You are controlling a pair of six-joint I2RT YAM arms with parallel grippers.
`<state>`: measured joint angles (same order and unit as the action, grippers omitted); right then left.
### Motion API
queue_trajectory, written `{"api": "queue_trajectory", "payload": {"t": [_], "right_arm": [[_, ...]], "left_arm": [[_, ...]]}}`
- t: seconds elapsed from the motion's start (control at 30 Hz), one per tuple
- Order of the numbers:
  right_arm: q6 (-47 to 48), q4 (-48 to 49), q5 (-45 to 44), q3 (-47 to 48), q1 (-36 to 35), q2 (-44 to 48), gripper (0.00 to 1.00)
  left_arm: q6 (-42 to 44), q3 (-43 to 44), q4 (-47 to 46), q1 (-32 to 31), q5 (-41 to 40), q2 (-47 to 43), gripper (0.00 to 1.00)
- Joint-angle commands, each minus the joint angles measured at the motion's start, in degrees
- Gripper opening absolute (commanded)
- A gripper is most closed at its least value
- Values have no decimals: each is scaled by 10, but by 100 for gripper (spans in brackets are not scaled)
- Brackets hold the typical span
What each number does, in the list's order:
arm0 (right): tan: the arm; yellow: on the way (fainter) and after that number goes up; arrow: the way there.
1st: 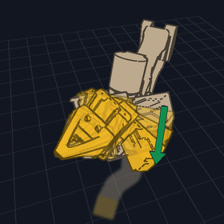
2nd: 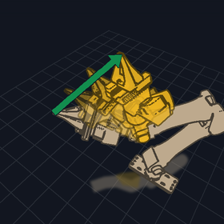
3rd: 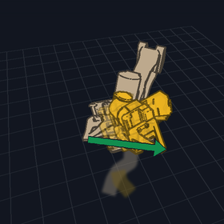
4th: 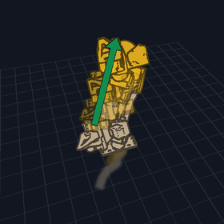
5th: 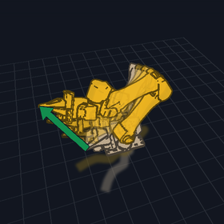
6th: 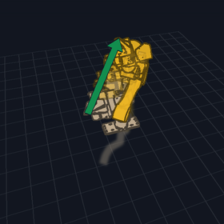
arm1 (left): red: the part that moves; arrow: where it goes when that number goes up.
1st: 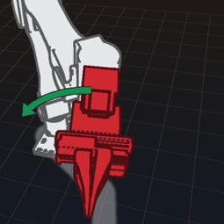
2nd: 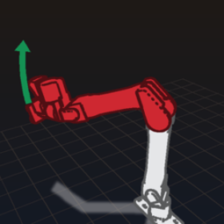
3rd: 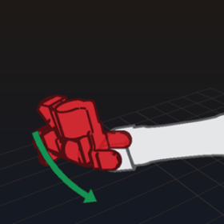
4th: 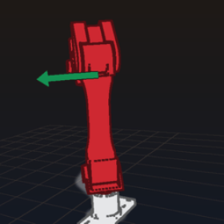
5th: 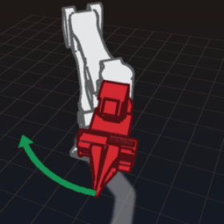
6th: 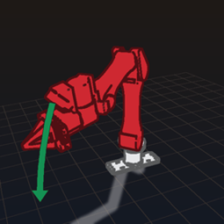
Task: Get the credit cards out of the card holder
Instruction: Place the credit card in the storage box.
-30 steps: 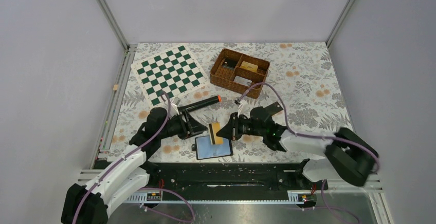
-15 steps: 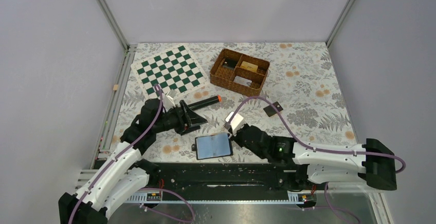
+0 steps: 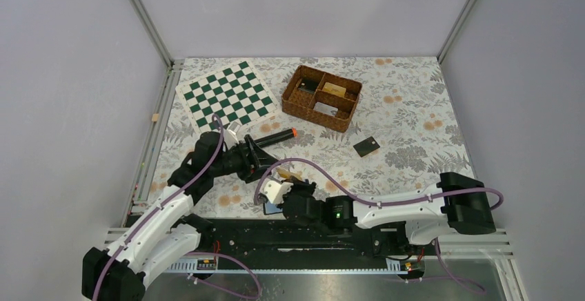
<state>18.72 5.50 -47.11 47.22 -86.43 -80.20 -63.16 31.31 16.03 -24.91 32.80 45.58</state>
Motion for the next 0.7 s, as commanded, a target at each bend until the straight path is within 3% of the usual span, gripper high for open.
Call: {"api": "queue_trajectory", "payload": {"t": [0.0,0.23,0.5,0.53,0.6,0.67], "right_arm": [[10,23,-41,38,-16,-20,0],[18,7,-53,71,-27,-67,0],[-1,-10,-63,84,-28,-99,0],[-6,-14,-66,86,-29,-102,0],[-38,-43,-67,96,-29,-102,13],[-80,-104,-35,104,-29,-83,39]], "left_arm": [[-22,-18,-37,-4,14,11,64],[-69,-55,-82,-4,31,0,44],[-84,-69,-85,-4,43,-13,1],[-85,-71,-88,-3,43,-14,0],[-80,-75,-106,-4,45,-13,0],[-62,-76,-143,-4,51,-9,0]]}}
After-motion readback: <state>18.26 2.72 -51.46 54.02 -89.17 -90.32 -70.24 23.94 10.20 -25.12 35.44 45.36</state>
